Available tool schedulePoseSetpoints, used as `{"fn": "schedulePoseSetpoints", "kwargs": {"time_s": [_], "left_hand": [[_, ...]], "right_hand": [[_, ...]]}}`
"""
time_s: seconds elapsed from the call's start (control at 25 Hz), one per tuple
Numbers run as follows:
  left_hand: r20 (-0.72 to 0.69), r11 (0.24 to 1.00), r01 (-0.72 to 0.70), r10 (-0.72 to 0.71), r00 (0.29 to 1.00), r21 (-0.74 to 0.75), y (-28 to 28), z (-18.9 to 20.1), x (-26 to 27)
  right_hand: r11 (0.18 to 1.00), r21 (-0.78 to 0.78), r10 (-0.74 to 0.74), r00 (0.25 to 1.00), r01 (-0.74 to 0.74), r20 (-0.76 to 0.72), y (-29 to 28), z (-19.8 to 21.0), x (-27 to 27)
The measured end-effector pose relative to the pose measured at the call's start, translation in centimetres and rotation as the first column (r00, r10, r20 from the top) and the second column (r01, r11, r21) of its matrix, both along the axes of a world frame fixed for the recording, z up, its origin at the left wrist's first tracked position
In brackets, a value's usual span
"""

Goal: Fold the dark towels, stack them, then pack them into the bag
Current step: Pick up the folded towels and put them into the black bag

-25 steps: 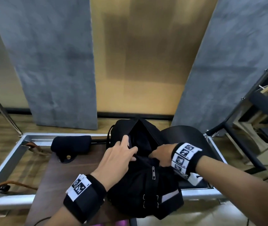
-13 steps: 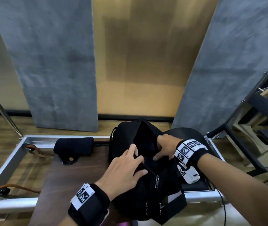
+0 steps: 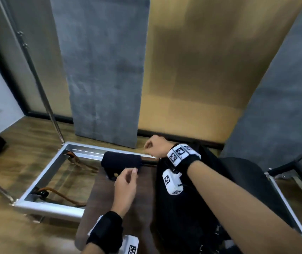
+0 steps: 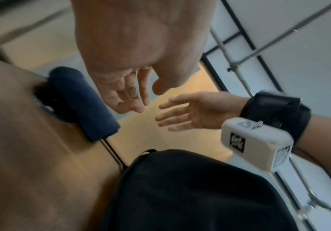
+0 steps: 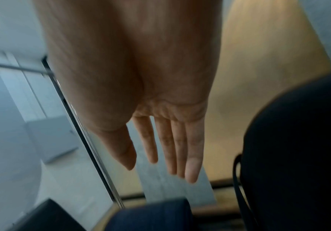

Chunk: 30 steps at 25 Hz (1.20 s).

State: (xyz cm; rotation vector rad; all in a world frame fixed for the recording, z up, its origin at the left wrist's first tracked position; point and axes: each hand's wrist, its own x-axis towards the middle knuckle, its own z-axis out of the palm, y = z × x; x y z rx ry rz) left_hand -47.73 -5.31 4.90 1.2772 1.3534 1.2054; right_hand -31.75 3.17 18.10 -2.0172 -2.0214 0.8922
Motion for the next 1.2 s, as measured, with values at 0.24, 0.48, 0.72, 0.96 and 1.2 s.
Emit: {"fn": "schedulePoseSetpoints", "kwargs": {"time_s": [0.24, 0.48, 0.72, 0.96, 1.2], "left_hand": [[-0.080, 0.974, -0.074, 0.058, 0.995, -0.216, 0.3, -5.1, -5.2], [0.014, 0.922, -0.097, 0.110, 0.994, -0.375, 2.5, -6.4, -7.6], [0.202, 0.836, 0.020, 0.110, 0.973, -0.548, 3.2, -6.1, -5.9], [0.237, 0.797, 0.026, 0.149, 0.960, -0.604, 1.3, -5.6, -5.3], [0.540, 0.886, 0.105, 0.177, 0.823, -0.451, 0.4, 2.4, -2.7]], "right_hand": [[0.995, -0.055, 0.086, 0.984, -0.079, 0.155, 1.4, -10.6, -6.6], [0.999, 0.034, 0.016, 0.879, -0.037, 0.477, 1.7, -13.2, -8.8], [0.993, -0.084, -0.070, 0.994, 0.078, 0.089, -0.2, -14.4, -7.6], [0.959, -0.196, -0.246, 0.945, 0.205, -0.216, -4.8, -15.9, -7.2], [0.904, 0.048, -0.321, 0.748, 0.425, -0.581, -9.5, -8.7, -4.5]]}}
